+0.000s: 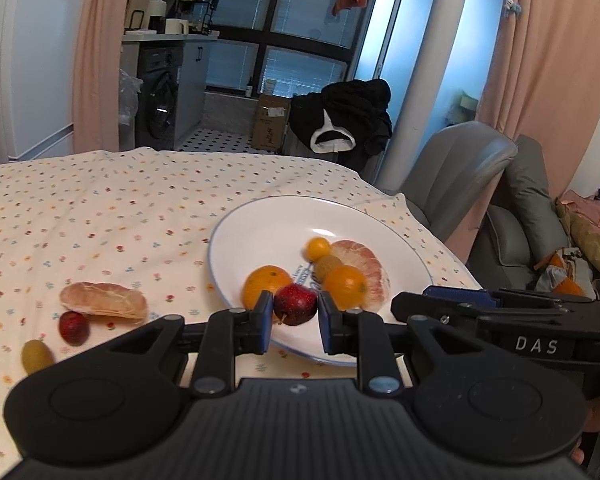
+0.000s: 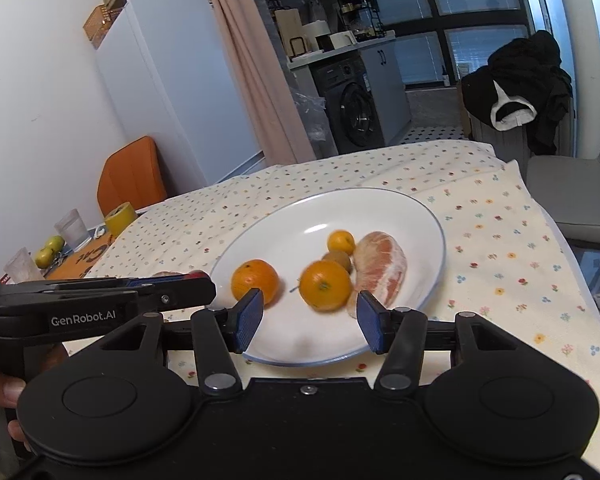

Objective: Organize fruits
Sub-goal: 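Open both grippers to release the orange and plum on the plate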

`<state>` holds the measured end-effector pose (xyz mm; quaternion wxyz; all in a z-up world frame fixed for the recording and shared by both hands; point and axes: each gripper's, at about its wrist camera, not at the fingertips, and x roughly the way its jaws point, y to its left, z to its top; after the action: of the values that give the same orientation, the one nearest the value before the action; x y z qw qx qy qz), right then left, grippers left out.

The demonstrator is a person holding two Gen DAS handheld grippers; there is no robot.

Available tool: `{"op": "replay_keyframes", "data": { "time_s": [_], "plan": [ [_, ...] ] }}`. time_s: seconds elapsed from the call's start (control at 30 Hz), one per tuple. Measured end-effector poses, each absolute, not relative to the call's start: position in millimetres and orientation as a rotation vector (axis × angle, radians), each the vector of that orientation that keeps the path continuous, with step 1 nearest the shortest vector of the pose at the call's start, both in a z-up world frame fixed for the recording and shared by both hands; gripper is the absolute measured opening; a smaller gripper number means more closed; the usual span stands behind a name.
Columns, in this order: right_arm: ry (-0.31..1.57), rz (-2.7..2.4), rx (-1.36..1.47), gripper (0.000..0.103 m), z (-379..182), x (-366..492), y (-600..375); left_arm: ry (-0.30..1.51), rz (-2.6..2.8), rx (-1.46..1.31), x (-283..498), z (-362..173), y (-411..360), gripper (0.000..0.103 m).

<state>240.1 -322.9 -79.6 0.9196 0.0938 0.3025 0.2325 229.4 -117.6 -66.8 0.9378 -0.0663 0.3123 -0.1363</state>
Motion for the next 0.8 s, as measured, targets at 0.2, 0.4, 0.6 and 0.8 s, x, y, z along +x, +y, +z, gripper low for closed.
{"op": "replay_keyframes", "data": {
  "time_s": [0.2, 0.4, 0.6, 0.8],
  "plan": [
    [0.627, 0.476, 0.206, 0.052, -82, 240, -326, 0.654, -0.264, -0.145, 232, -68, -115, 0.026],
    [0.628, 0.492, 0.201, 0.052, -81, 241, -319, 0.649, -0.229, -0.144, 228, -64, -105, 0.026],
    [0.621, 0.515, 0.186, 0.057, -76, 234, -310, 0.639, -0.191, -0.145, 218, -59, -90, 0.035],
    [0.625, 0.534, 0.173, 0.060, -75, 230, -297, 0.633, -0.150, -0.151, 206, -57, -73, 0.049]
  ]
}}
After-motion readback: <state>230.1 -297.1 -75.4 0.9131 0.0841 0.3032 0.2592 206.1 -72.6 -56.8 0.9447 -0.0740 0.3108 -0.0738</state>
